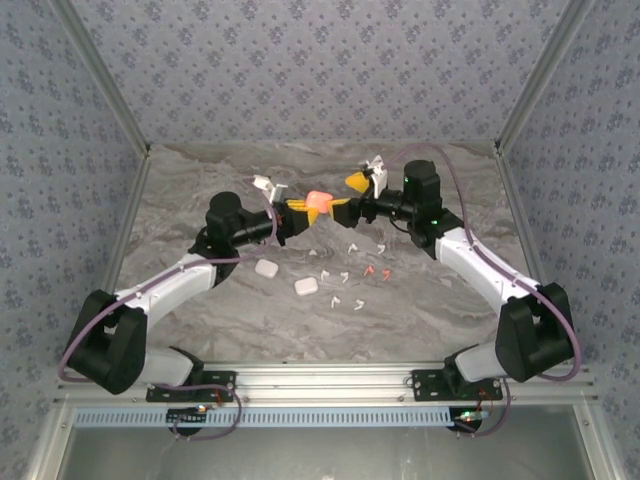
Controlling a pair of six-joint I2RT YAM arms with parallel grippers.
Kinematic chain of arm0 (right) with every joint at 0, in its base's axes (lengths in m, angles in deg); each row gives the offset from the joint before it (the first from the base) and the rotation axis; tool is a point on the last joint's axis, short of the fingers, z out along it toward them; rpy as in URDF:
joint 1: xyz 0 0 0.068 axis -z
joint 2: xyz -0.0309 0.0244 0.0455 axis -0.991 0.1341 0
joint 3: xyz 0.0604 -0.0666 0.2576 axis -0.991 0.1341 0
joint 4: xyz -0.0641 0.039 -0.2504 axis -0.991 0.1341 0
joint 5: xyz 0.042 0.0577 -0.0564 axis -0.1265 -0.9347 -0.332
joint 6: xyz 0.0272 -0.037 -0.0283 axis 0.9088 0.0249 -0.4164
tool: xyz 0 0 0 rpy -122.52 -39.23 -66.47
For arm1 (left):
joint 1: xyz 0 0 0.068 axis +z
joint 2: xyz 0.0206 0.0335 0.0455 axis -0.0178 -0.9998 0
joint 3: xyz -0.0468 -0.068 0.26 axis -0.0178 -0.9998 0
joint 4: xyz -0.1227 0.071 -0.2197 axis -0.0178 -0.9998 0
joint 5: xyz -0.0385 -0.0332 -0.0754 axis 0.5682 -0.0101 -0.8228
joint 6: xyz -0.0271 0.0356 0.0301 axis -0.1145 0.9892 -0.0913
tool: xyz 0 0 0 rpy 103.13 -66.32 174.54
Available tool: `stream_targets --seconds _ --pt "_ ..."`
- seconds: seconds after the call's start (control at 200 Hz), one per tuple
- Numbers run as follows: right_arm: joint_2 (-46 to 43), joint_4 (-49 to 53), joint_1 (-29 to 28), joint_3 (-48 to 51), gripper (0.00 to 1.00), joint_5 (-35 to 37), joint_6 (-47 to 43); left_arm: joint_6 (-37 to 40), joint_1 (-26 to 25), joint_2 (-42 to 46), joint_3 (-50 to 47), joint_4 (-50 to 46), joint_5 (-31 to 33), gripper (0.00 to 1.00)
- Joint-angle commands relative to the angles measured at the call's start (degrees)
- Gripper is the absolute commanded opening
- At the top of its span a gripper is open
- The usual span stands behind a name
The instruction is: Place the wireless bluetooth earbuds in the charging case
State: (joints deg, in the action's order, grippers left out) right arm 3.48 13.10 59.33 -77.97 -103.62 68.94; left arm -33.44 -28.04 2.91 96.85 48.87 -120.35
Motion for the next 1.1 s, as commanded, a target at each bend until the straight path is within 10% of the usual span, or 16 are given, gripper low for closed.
stream_targets --seconds 0.0,0.745,1.094 --pt "1.04 0.85 -0.24 -2.58 0.96 0.88 -0.28 1.69 -0.63 1.49 2.73 1.73 -1.54 0.09" --pt "6.20 6.27 2.21 -9.41 0.93 0.57 1.08 3.81 -0.75 2.38 3.04 -0.54 -1.57 0.08" --pt "-6.24 11.96 8.24 -4.48 0.94 0.61 5.52 9.84 -0.76 2.84 -2.11 5.56 1.18 0.00"
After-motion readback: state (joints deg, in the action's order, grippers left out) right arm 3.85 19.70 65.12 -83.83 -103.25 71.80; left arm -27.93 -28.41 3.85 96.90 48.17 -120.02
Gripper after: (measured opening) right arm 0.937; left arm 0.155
